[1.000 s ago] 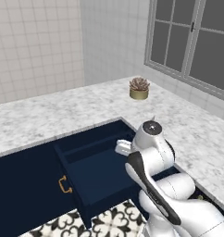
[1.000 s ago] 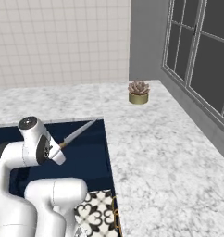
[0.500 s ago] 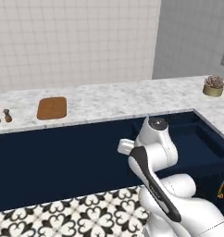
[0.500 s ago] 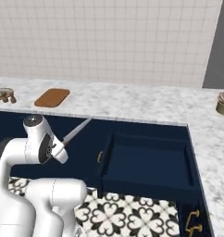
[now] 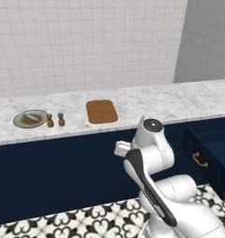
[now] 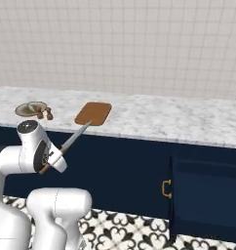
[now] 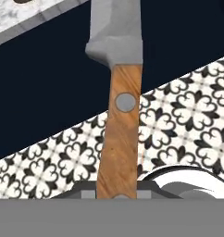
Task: Pick up the knife from the drawer and place it on the cutting board. Then place the meat from the plate to the cutting board.
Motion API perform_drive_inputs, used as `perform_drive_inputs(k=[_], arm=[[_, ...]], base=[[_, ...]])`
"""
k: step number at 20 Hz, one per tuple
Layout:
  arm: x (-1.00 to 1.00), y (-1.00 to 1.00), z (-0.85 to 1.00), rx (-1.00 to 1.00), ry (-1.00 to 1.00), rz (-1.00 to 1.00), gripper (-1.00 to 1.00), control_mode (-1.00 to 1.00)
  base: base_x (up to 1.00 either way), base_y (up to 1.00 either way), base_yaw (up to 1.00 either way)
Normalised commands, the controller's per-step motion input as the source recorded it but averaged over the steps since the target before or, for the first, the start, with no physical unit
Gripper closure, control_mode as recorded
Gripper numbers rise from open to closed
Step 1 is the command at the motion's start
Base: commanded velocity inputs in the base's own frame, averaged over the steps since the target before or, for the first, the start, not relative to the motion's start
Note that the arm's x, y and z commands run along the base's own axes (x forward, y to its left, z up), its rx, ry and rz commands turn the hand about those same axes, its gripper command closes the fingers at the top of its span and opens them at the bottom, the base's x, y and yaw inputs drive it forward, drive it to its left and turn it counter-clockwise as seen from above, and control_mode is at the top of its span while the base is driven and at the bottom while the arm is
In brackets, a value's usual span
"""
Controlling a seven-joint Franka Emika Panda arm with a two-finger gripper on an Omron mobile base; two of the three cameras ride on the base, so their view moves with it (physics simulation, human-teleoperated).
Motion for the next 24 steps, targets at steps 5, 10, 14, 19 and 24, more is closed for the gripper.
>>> perform_drive_inputs(k=[5, 10, 14, 19, 24], arm=[[0.0, 0.0, 0.0, 0.0, 0.0, 0.0, 1.0, 1.0], [0.0, 0.0, 0.0, 0.0, 0.0, 0.0, 1.0, 1.0], [0.0, 0.0, 0.0, 0.0, 0.0, 0.0, 1.0, 1.0], [0.0, 0.0, 0.0, 0.0, 0.0, 0.0, 1.0, 1.0], [0.87, -0.39, 0.16, 0.0, 0.3, 0.01, 1.0, -1.0]], base=[[0.99, 0.83, -0.08], [0.77, 0.52, -0.13], [0.69, 0.18, -0.06], [0.56, 0.14, -0.02], [0.0, 0.0, 0.0]])
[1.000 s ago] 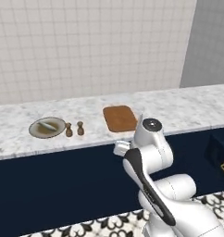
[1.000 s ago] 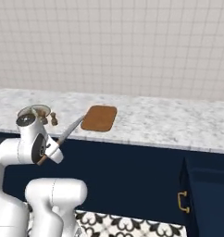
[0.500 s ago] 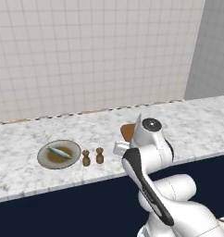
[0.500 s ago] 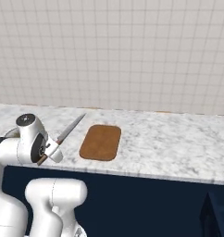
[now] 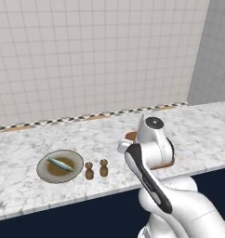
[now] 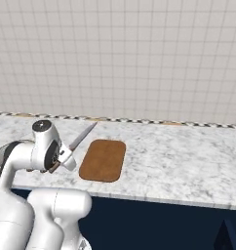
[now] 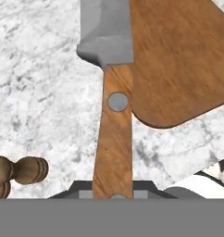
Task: Pick up the knife from the drawer and place it on the cutting board. Then place the meat from the plate to the cutting board.
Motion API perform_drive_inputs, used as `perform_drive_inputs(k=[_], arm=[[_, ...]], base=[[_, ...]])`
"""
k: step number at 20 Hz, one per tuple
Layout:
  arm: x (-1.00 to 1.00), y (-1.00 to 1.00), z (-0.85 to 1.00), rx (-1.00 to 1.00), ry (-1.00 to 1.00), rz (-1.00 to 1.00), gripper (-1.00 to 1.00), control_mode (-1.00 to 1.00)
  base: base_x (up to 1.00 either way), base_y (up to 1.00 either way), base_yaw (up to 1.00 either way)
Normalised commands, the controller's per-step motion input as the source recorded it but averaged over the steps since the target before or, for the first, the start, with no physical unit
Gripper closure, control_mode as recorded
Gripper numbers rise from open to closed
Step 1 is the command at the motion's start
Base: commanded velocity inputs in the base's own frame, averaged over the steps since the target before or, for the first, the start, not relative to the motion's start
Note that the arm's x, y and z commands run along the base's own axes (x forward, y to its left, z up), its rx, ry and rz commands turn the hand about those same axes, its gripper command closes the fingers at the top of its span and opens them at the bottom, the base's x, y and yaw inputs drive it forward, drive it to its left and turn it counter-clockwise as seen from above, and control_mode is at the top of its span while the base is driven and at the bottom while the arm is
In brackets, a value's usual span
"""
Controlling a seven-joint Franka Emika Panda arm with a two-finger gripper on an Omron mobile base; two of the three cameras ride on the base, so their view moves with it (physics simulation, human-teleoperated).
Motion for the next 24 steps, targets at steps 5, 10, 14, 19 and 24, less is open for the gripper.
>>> perform_drive_inputs(k=[5, 10, 14, 19, 24], arm=[[1.0, -0.73, 0.1, -0.12, 0.59, 0.01, 1.0, -1.0], [0.96, -0.29, 0.01, -0.12, 0.37, 0.11, 1.0, -1.0], [0.5, -0.01, -0.38, -0.08, -0.05, 0.18, 1.0, -1.0], [0.01, -0.46, -0.62, -0.02, -0.01, 0.21, 1.0, -1.0], [-0.24, -0.37, -0.16, 0.01, -0.01, 0.05, 1.0, -1.0]], base=[[0.0, 0.0, 0.0], [0.0, 0.0, 0.0], [0.0, 0.0, 0.0], [0.0, 0.0, 0.0], [0.0, 0.0, 0.0]])
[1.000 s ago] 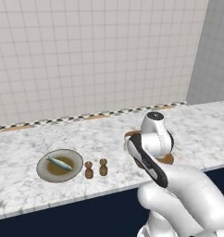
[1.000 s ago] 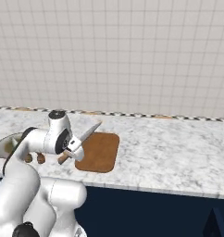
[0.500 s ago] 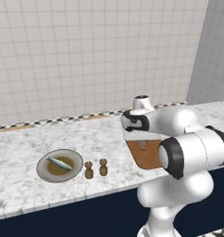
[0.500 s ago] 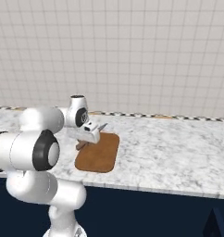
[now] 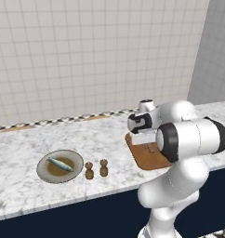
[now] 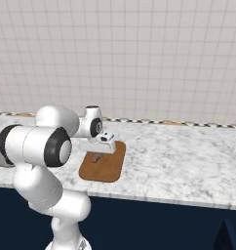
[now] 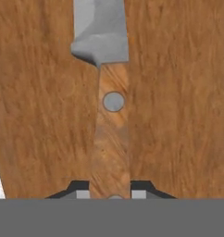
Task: Pick up the knife from the drawer and place it on the cutting board. Then place the meat from the plate to the cutting board.
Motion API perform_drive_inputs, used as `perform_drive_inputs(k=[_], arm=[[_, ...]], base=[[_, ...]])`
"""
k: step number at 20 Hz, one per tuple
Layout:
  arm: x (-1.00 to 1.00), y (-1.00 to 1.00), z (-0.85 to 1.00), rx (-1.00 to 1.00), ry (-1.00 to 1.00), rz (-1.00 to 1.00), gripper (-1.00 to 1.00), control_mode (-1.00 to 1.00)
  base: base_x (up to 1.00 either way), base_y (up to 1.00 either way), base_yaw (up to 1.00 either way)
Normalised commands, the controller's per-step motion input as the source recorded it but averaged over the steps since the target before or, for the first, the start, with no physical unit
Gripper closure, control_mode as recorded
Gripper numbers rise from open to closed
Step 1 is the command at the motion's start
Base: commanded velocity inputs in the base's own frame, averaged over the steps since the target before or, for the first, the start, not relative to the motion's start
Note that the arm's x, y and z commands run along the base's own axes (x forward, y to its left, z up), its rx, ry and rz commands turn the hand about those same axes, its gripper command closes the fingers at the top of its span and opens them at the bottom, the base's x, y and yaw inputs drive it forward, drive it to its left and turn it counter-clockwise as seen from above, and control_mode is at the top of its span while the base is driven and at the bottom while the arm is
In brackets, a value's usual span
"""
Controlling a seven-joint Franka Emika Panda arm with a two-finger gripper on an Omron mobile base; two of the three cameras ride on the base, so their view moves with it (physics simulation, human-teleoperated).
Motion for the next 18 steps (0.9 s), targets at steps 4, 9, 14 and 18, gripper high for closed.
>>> perform_drive_inputs(k=[4, 9, 14, 18], arm=[[-0.63, -0.34, 0.0, 0.01, -0.09, 0.03, 1.0, -1.0], [0.0, 0.0, 0.0, 0.0, 0.0, 0.0, -1.0, -1.0], [-0.02, 0.0, 0.25, 0.03, -0.06, 0.0, -1.0, -1.0], [-0.28, 0.41, 0.98, 0.02, -0.18, 0.07, -1.0, -1.0]], base=[[0.0, 0.0, 0.0], [0.0, 0.0, 0.0], [0.0, 0.0, 0.0], [0.0, 0.0, 0.0]])
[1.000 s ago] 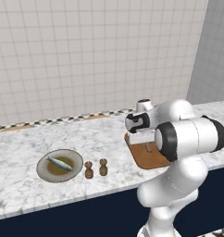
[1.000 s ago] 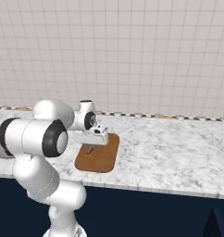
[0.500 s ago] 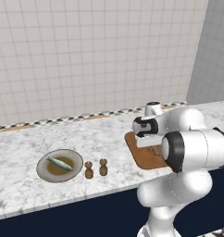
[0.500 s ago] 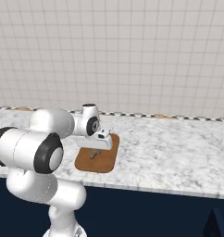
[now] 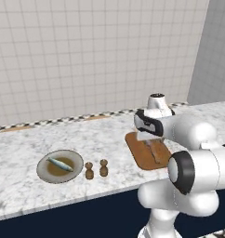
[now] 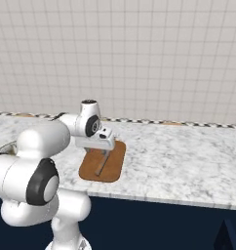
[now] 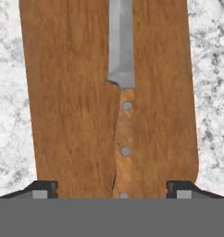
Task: Pick up the knife from the drawer and place it on the cutting board. Then place the meat from the plate to the cutting board.
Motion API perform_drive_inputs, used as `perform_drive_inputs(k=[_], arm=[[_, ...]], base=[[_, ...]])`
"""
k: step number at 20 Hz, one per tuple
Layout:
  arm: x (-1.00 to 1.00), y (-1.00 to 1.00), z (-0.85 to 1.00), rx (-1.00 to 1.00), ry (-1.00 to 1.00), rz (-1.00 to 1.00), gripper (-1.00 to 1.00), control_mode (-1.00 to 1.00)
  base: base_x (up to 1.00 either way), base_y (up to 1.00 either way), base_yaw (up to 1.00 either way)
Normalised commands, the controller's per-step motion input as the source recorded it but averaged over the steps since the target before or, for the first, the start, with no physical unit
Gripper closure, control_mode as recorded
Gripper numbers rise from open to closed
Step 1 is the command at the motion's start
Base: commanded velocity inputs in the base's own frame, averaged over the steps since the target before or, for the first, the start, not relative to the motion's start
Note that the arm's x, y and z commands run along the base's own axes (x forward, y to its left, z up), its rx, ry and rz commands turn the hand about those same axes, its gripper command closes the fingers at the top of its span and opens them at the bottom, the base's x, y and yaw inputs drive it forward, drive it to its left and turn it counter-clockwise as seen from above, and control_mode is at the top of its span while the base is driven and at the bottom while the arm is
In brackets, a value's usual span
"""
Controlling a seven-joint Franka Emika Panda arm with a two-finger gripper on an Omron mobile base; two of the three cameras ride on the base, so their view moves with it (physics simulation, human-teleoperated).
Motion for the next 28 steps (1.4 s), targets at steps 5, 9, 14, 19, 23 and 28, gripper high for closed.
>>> perform_drive_inputs(k=[5, 9, 14, 19, 23, 28], arm=[[-0.45, 0.99, 0.52, 0.0, -0.13, 0.26, -1.0, -1.0], [-0.32, 1.0, 0.14, 0.0, -0.05, 0.29, -1.0, -1.0], [-0.16, 1.0, 0.22, 0.0, 0.0, 0.29, -1.0, -1.0], [0.07, 1.0, 0.41, 0.0, 0.0, 0.21, -1.0, -1.0], [0.25, 1.0, 0.21, 0.0, 0.01, 0.17, -1.0, -1.0], [0.33, 1.0, -0.21, -0.05, 0.05, 0.16, -1.0, -1.0]], base=[[0.0, 0.0, 0.0], [0.0, 0.0, 0.0], [0.0, 0.0, 0.0], [0.0, 0.0, 0.0], [0.0, 0.0, 0.0], [0.0, 0.0, 0.0]])
